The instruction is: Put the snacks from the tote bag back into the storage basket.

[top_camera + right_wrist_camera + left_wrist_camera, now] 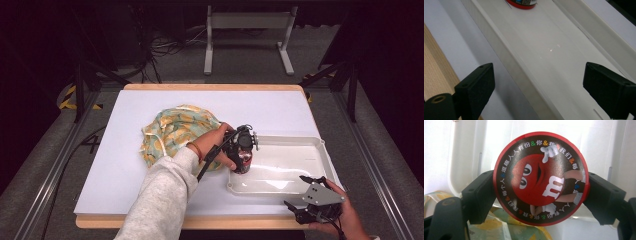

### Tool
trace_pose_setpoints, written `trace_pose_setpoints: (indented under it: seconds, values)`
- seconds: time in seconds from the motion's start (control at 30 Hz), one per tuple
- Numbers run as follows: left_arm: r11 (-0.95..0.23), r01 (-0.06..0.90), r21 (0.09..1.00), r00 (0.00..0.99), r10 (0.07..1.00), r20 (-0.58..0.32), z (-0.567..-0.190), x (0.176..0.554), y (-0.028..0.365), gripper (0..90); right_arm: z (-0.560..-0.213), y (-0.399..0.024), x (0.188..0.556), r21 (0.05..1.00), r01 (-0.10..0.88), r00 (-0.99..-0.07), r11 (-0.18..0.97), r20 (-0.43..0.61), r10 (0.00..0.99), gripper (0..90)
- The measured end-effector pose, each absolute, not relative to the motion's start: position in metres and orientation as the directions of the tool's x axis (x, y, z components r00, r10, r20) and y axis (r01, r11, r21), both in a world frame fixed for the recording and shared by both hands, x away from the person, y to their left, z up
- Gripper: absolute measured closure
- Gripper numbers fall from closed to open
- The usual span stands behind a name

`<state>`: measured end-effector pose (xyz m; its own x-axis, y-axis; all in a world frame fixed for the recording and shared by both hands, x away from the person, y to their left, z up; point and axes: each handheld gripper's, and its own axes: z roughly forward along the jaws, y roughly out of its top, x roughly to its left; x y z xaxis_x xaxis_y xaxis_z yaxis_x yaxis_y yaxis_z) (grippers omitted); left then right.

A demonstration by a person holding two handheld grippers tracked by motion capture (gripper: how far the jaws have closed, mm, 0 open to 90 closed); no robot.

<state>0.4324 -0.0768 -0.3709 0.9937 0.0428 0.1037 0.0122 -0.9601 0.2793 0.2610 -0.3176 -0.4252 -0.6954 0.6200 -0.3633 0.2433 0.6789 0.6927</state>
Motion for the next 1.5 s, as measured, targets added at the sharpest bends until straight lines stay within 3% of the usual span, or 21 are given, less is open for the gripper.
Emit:
trace_pose_setpoints:
  seconds: [0.77, 1.5]
  values:
    - [-0.942, -0.038, 0.332, 0.980, 0.030, 0.195, -0.354, 0.428, -0.066, 5.0, -0.425, -0.317, 0.261, 0.691, 0.242, -0.695, 0.681, -0.366, 0.619, 11.0]
    - [-0.945, -0.033, 0.326, 0.972, 0.046, 0.232, -0.343, 0.427, -0.040, 4.9, -0.425, -0.315, 0.261, 0.686, 0.236, -0.698, 0.689, -0.374, 0.611, 11.0]
